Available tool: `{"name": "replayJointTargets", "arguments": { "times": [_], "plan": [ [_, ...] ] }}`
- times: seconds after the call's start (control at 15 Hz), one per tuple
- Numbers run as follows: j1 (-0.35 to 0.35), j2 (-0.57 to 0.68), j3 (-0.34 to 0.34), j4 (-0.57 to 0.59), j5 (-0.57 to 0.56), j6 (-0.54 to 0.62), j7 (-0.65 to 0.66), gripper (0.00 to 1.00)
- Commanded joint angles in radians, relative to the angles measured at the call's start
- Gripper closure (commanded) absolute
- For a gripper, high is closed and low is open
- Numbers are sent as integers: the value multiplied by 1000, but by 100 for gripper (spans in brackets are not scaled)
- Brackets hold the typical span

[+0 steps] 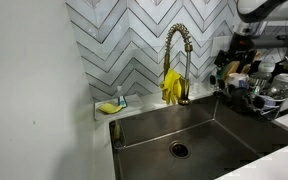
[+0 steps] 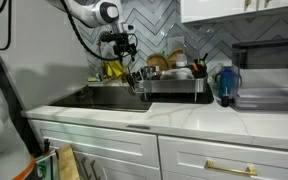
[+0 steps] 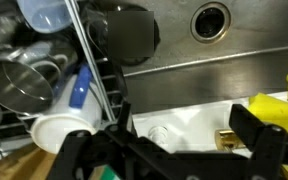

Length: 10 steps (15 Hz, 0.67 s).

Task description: Open the faucet

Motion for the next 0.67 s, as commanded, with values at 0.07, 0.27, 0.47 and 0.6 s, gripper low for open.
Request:
{"name": "replayJointTargets", "arguments": {
  "times": [0.07, 0.27, 0.47, 0.6],
  "plan": [
    [52, 204, 22, 191, -12, 87, -178, 0],
    [65, 301, 43, 276, 6, 137, -327, 0],
    [68, 285, 35, 255, 1, 132, -291, 0],
    [68, 301, 36, 274, 1, 132, -305, 0]
  ]
}}
